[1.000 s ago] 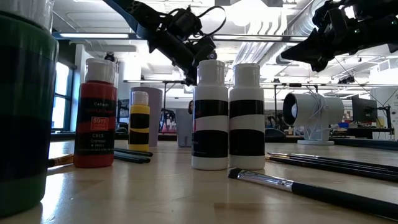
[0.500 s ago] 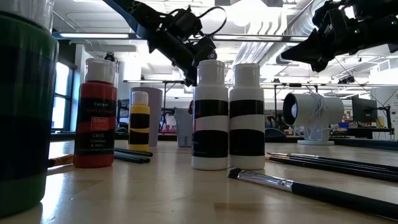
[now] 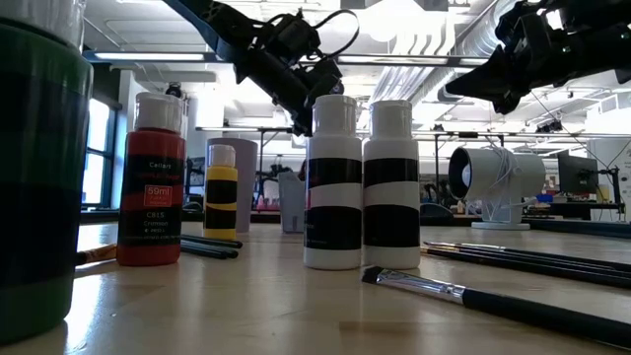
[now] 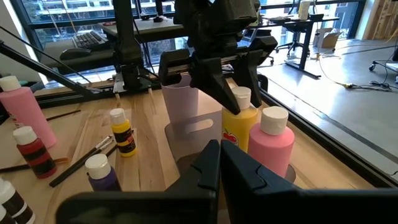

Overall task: Pick & Place Paint Supplies
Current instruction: Put the big yellow paint bottle into the gray bin

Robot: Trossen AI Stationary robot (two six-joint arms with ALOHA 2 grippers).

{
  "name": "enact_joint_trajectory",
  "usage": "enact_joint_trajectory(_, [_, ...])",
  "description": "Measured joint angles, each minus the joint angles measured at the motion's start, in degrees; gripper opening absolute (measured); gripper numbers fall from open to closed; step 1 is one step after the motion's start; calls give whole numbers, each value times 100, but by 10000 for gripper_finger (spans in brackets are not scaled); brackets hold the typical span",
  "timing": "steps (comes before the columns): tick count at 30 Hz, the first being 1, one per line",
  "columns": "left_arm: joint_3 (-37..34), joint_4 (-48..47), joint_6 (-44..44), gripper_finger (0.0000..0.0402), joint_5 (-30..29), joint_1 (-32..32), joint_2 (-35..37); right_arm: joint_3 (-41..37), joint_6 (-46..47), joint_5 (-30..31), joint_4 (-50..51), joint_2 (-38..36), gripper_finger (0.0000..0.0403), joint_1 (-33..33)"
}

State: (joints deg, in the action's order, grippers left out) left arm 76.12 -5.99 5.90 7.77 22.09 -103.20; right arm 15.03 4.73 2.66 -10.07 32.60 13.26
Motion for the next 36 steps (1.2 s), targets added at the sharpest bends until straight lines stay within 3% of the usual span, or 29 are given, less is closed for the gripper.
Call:
enact_joint_trajectory(14, [-2, -9, 136, 167, 33, 2, 0, 0, 0, -6, 0, -1, 5, -1])
enact_joint_trajectory(25, [-4, -5, 139, 265, 28, 2, -4, 0, 0, -6, 4, 0, 5, 0])
enact_joint_trajectory(36, [-11, 127, 141, 276, 56, 2, -10, 0, 0, -8, 10, 0, 5, -2])
